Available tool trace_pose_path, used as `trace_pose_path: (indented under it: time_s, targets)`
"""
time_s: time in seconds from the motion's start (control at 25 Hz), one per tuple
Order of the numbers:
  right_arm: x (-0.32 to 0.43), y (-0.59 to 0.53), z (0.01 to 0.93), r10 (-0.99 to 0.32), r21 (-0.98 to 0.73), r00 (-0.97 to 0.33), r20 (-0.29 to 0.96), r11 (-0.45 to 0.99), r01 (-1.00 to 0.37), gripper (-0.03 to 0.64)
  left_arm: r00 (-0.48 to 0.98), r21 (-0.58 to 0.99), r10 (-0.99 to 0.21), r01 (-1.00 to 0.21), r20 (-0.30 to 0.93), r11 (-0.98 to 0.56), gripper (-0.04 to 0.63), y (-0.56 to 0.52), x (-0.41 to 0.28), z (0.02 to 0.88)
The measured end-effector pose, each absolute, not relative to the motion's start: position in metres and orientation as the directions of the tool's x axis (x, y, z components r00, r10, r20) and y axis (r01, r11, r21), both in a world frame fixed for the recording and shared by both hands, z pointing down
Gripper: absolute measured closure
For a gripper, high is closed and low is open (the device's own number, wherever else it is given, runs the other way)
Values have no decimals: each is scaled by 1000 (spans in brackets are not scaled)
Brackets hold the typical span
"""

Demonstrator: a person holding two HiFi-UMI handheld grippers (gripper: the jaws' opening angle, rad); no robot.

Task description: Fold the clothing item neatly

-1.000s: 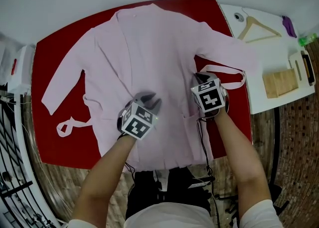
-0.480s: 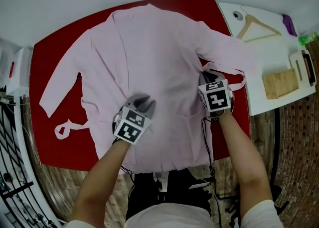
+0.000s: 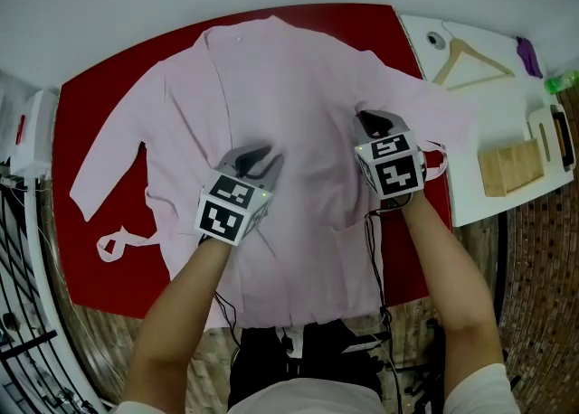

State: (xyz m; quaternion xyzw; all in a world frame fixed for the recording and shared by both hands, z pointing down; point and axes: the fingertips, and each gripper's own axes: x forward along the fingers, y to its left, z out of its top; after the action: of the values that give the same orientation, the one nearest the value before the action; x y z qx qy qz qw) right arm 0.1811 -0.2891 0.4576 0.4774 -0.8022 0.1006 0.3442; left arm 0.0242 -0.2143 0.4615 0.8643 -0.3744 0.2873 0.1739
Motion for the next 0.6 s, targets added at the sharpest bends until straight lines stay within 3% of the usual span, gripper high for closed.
trace_pose_path:
  time_s: [0.36,0.6]
  targets:
    - [175,-374,481,-672,185,-283,684,535,-824,588,507,25,-567,-759,649,-651,506,-285,24,483]
    - [148,-391,507,-601,172,-326,730,623,-763,588,504,-4,-526,-720,685,-694,509,-306,30,499]
